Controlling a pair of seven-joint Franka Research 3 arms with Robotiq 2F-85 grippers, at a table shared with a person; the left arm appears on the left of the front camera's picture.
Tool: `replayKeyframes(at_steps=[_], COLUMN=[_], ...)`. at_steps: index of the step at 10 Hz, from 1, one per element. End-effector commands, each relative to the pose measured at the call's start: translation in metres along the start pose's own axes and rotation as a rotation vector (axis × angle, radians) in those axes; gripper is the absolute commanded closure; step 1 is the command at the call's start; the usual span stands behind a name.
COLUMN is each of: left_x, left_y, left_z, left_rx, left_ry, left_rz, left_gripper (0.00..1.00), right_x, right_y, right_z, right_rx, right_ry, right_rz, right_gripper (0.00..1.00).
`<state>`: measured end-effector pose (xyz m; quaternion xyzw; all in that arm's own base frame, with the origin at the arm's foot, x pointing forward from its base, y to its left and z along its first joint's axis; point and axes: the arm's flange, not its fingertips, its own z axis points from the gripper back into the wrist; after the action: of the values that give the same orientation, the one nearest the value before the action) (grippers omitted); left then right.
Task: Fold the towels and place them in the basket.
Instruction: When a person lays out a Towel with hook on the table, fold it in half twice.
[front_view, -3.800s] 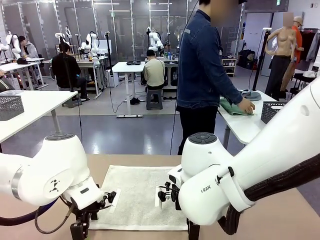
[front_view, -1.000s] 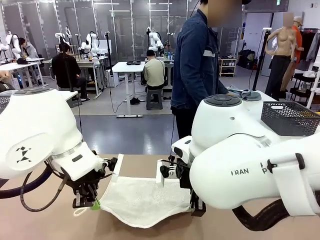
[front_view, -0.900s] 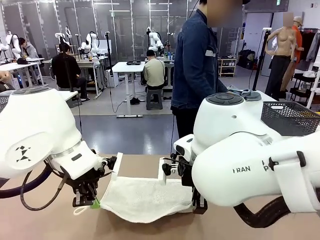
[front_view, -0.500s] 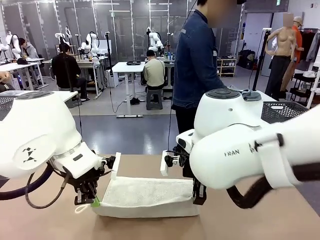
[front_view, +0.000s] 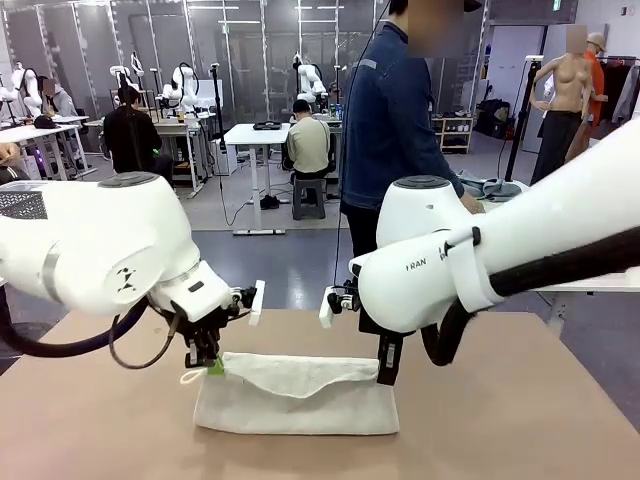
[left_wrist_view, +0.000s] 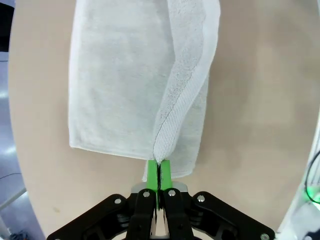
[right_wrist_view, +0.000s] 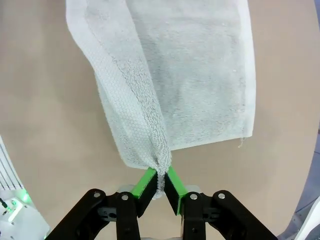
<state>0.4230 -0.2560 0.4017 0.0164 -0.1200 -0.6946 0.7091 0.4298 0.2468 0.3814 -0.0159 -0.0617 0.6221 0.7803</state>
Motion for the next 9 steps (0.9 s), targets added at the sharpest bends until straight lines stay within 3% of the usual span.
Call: replayKeyframes(at_steps=[1,4,6,7,9], left_x=[0.009,0.017,0.020,0.015,0.015], left_y=[0.026,0.052,0.055,0.049,0.049], left_z=[-0.005,-0.015,-0.019,-0.018,-0.018], left_rx=[-0.015,-0.044,-0.045,-0.041,-0.041], left_ry=[0.055,0.058,0.082,0.033,0.033], left_rz=[0.008,0.000,0.041,0.000,0.000], left_gripper=[1.00,1.00,1.00,1.00,1.00], right_x=[0.007,0.011,0.011,0.011,0.011], right_y=[-0.023,-0.045,-0.043,-0.042,-0.042], right_z=[-0.004,-0.016,-0.022,-0.017,-0.017], right_rx=[0.015,-0.011,-0.008,0.002,0.002], right_ry=[0.020,0.008,0.029,0.015,0.015], right_rz=[0.044,0.093,0.094,0.058,0.058], right_gripper=[1.00,1.00,1.00,1.00,1.00])
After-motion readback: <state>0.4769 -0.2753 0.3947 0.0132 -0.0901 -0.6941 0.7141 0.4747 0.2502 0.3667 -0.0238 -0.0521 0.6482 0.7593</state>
